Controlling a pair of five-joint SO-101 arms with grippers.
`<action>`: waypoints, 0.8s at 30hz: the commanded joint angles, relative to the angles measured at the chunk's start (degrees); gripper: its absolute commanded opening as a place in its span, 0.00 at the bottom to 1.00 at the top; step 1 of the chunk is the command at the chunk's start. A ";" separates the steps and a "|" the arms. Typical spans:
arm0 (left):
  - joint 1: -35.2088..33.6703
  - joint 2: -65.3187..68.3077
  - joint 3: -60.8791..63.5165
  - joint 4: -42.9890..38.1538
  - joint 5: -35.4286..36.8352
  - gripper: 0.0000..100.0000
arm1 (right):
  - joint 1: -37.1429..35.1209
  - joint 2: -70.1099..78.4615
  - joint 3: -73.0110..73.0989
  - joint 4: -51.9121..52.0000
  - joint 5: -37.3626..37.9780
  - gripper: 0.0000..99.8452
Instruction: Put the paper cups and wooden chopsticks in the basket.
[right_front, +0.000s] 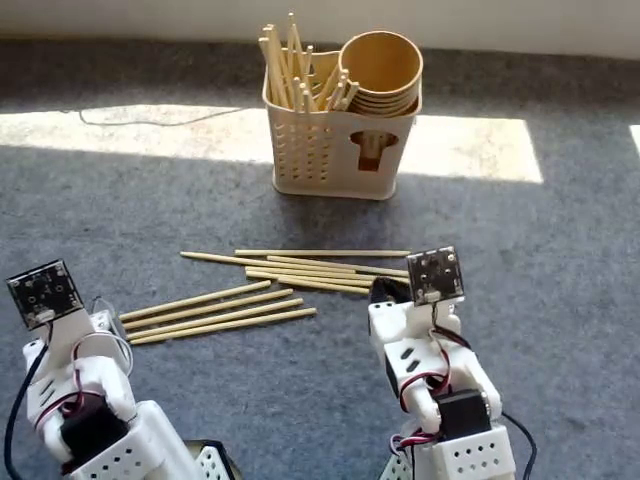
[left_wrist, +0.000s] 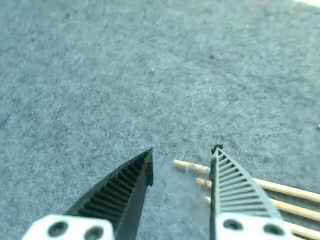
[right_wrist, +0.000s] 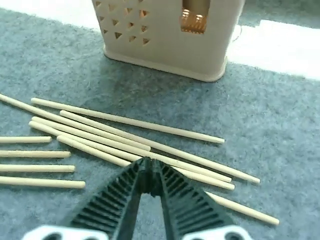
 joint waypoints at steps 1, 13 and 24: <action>6.46 -0.04 -9.19 2.55 -0.79 0.19 | 2.51 -7.43 3.30 -0.48 -4.57 0.01; 26.59 12.26 -26.15 12.40 -13.45 0.19 | 3.12 -6.90 4.44 -0.48 -4.92 0.01; 38.90 45.41 -36.97 14.51 -26.90 0.19 | 3.12 -6.90 4.79 -0.75 -4.66 0.01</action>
